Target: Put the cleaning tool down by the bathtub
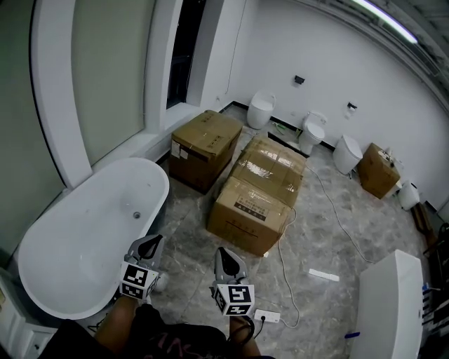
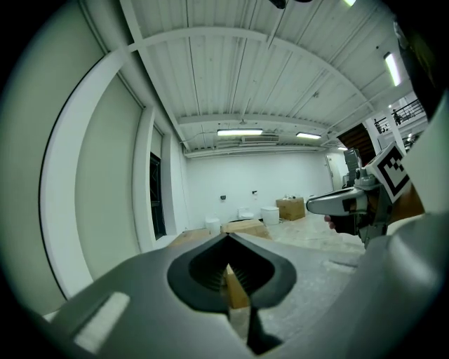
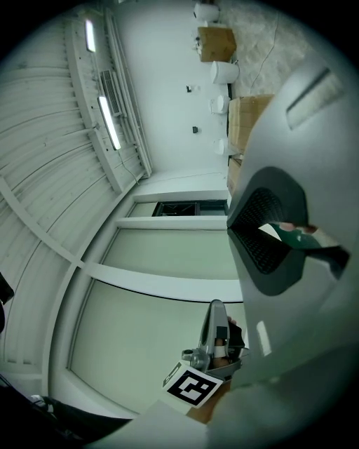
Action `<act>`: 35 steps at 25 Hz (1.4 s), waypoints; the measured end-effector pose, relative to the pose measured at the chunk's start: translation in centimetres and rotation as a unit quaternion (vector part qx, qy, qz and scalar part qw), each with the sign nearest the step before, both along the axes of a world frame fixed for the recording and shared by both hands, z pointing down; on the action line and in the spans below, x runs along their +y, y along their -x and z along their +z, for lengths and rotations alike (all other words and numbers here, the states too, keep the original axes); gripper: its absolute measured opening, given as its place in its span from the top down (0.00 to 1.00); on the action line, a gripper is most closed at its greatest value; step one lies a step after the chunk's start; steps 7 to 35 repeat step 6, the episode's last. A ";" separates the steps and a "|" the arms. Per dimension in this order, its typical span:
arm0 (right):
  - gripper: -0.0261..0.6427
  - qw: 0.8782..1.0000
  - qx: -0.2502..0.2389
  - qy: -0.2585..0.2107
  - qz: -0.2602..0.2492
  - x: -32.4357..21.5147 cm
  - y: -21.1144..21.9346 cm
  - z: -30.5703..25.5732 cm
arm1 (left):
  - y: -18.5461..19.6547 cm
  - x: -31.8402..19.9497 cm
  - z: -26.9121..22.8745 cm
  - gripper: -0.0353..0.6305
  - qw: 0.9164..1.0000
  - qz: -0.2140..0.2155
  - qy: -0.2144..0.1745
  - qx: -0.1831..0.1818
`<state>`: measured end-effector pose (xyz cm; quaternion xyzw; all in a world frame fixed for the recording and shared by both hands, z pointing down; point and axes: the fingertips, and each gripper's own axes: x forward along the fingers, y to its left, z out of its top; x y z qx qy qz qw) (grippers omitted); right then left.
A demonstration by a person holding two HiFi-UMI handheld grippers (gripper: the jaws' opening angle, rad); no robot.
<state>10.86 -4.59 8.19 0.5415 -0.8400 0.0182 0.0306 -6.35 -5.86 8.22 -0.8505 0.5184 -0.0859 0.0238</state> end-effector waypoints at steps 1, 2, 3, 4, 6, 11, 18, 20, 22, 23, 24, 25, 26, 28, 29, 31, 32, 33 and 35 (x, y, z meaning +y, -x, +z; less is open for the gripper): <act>0.93 1.000 0.002 -0.002 -0.002 -0.1 0.1 -0.1 | 0.2 0.0 0.0 0.95 1.000 -0.002 -0.001 -0.001; 0.93 1.000 0.005 -0.004 -0.004 -0.1 0.2 -0.2 | 0.3 0.0 -0.1 0.95 1.000 -0.004 -0.001 -0.001; 0.93 1.000 0.007 -0.006 -0.006 -0.1 0.4 -0.4 | 0.4 0.0 -0.2 0.95 1.000 -0.007 -0.001 -0.003; 0.93 1.000 0.008 -0.006 -0.008 -0.2 0.5 -0.5 | 0.6 0.0 -0.2 0.95 1.000 -0.008 -0.001 -0.005; 0.93 1.000 0.009 -0.007 -0.012 -0.1 0.7 -0.8 | 0.8 0.1 -0.2 0.95 1.000 -0.011 0.001 -0.007; 0.93 1.000 0.009 -0.007 -0.012 -0.1 0.7 -0.8 | 0.8 0.1 -0.2 0.95 1.000 -0.011 0.001 -0.007; 0.93 1.000 0.009 -0.007 -0.012 -0.1 0.7 -0.8 | 0.8 0.1 -0.2 0.95 1.000 -0.011 0.001 -0.007; 0.93 1.000 0.009 -0.007 -0.012 -0.1 0.7 -0.8 | 0.8 0.1 -0.2 0.95 1.000 -0.011 0.001 -0.007; 0.93 1.000 0.009 -0.007 -0.012 -0.1 0.7 -0.8 | 0.8 0.1 -0.2 0.95 1.000 -0.011 0.001 -0.007; 0.93 1.000 0.009 -0.007 -0.012 -0.1 0.7 -0.8 | 0.8 0.1 -0.2 0.95 1.000 -0.011 0.001 -0.007; 0.93 1.000 0.009 -0.007 -0.012 -0.1 0.7 -0.8 | 0.8 0.1 -0.2 0.95 1.000 -0.011 0.001 -0.007; 0.93 1.000 0.009 -0.007 -0.012 -0.1 0.7 -0.8 | 0.8 0.1 -0.2 0.95 1.000 -0.011 0.001 -0.007; 0.93 1.000 0.009 -0.007 -0.012 -0.1 0.7 -0.8 | 0.8 0.1 -0.2 0.95 1.000 -0.011 0.001 -0.007; 0.93 1.000 0.009 -0.007 -0.012 -0.1 0.7 -0.8 | 0.8 0.1 -0.2 0.95 1.000 -0.011 0.001 -0.007; 0.93 1.000 0.009 -0.007 -0.012 -0.1 0.7 -0.8 | 0.8 0.1 -0.2 0.95 1.000 -0.011 0.001 -0.007; 0.93 1.000 0.009 -0.007 -0.012 -0.1 0.7 -0.8 | 0.8 0.1 -0.2 0.95 1.000 -0.011 0.001 -0.007; 0.93 1.000 0.009 -0.007 -0.012 -0.1 0.7 -0.8 | 0.8 0.1 -0.2 0.95 1.000 -0.011 0.001 -0.007; 0.93 1.000 0.009 -0.007 -0.012 -0.1 0.7 -0.8 | 0.8 0.1 -0.2 0.95 1.000 -0.011 0.001 -0.007; 0.93 1.000 0.009 -0.007 -0.012 -0.1 0.7 -0.8 | 0.8 0.1 -0.2 0.95 1.000 -0.011 0.001 -0.007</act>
